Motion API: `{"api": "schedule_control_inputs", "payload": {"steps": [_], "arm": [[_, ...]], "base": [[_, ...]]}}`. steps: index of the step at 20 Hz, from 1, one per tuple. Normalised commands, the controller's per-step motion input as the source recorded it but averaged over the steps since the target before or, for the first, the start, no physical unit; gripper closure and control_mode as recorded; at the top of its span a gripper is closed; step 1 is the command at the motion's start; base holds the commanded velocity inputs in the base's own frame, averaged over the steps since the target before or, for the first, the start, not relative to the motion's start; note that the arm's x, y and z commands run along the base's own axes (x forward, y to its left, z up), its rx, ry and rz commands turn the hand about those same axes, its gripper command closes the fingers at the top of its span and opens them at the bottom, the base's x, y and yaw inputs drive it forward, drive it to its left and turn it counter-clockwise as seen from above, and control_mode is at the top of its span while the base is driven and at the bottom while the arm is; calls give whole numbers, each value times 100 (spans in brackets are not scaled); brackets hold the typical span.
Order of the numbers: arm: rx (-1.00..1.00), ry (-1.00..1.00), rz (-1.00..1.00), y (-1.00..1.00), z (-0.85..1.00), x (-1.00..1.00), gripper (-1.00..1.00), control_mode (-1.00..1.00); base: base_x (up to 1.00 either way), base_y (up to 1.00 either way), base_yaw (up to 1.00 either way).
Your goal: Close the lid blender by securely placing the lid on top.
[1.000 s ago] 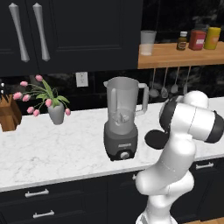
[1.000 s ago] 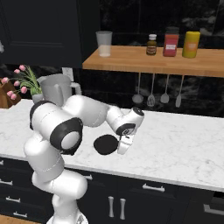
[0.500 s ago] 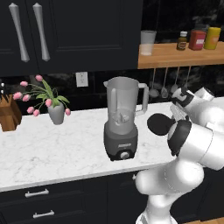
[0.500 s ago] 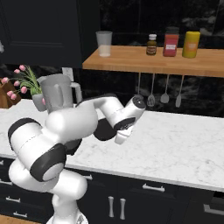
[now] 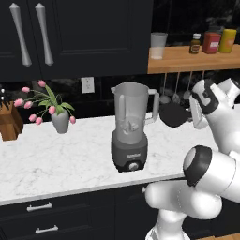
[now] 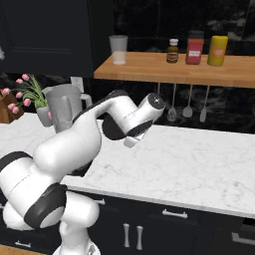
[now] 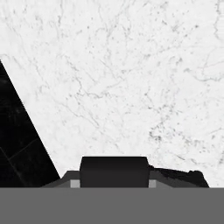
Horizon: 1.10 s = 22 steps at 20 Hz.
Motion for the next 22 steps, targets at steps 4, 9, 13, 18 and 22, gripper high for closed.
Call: {"api": "schedule_control_inputs", "payload": {"steps": [4, 9, 13, 18, 22], "arm": [[8, -5, -9, 0, 100, -21, 100, -100], [10, -3, -4, 3, 100, -28, 100, -100], [13, -4, 0, 41, 100, -3, 100, -100], [13, 0, 0, 82, 100, 1, 100, -100], [11, 2, 0, 94, 91, 11, 100, -100]], "base": [[0, 0, 0], [0, 0, 0], [0, 0, 0], [0, 0, 0], [0, 0, 0]]}}
